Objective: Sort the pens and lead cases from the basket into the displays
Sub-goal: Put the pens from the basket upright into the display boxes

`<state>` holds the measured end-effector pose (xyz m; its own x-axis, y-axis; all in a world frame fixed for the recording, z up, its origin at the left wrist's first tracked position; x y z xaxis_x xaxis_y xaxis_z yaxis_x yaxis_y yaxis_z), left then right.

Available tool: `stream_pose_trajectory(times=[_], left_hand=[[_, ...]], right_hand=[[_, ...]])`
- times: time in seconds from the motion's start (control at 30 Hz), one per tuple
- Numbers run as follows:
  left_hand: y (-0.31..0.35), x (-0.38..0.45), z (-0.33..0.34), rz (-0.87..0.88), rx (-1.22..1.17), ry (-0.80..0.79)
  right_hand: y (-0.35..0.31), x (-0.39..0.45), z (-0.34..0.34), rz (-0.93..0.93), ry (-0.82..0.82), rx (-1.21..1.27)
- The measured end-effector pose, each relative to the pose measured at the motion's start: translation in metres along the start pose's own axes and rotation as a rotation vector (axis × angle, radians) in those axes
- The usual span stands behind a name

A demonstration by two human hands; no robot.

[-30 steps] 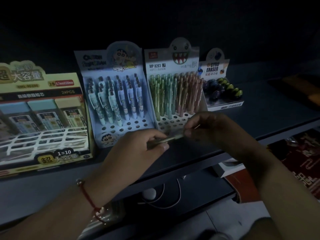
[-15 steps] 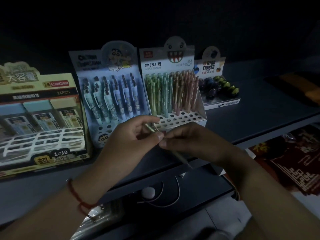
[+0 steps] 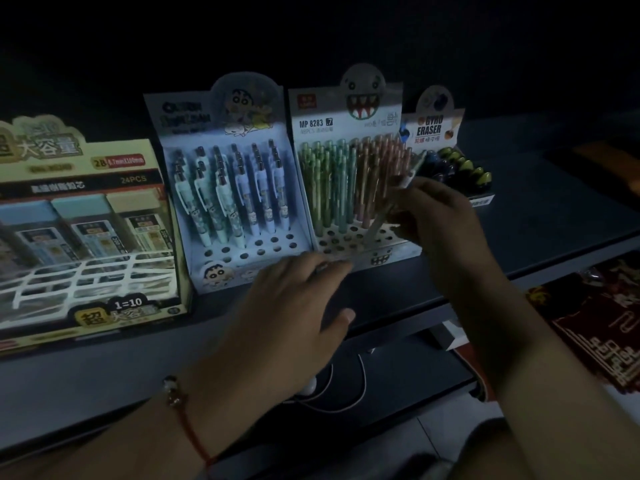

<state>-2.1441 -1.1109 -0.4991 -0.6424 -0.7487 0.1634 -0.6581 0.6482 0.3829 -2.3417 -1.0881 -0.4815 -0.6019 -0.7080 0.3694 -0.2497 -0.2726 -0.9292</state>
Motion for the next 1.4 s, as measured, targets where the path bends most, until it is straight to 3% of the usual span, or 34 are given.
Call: stream_pose_trajectory(times=[0.23,0.6,0.87,1.13,1.4], left_hand=[[-0.006,0.001,0.016,0.020,0.080,-0.010],[-0.010,0.007,0.030,0.051,0.187,-0.027],[-0.010,0.006,0.036,0.039,0.174,-0.043],[-0.007,0.004,0.038,0.023,0.145,-0.068],[-0.006,0.003,0.039,0.030,0.137,-0.062]], right_hand=[[-0.004,0.004,0.023,-0.199,0.014,-0.056],[0.000,0.010,0.049,-0.469,-0.161,-0.447],[0.005,0.011,0.048,-0.436,-0.060,-0.526],[0.009,0.013,0.059,-0.433,-0.116,-0.604],[0.016,0.009,0.059,-0.373,-0.051,-0.509]])
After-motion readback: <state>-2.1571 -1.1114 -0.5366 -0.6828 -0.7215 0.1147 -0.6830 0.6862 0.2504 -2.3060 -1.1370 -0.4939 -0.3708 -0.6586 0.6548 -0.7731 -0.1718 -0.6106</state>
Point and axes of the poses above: each hand's wrist, its own x-axis towards the middle knuckle, its own z-axis out of the palm, y = z × x, the point moved 6 cm from there along x, towards the middle knuckle, and after that the axes turned 14 degrees about -z, right-handed, at the moved point
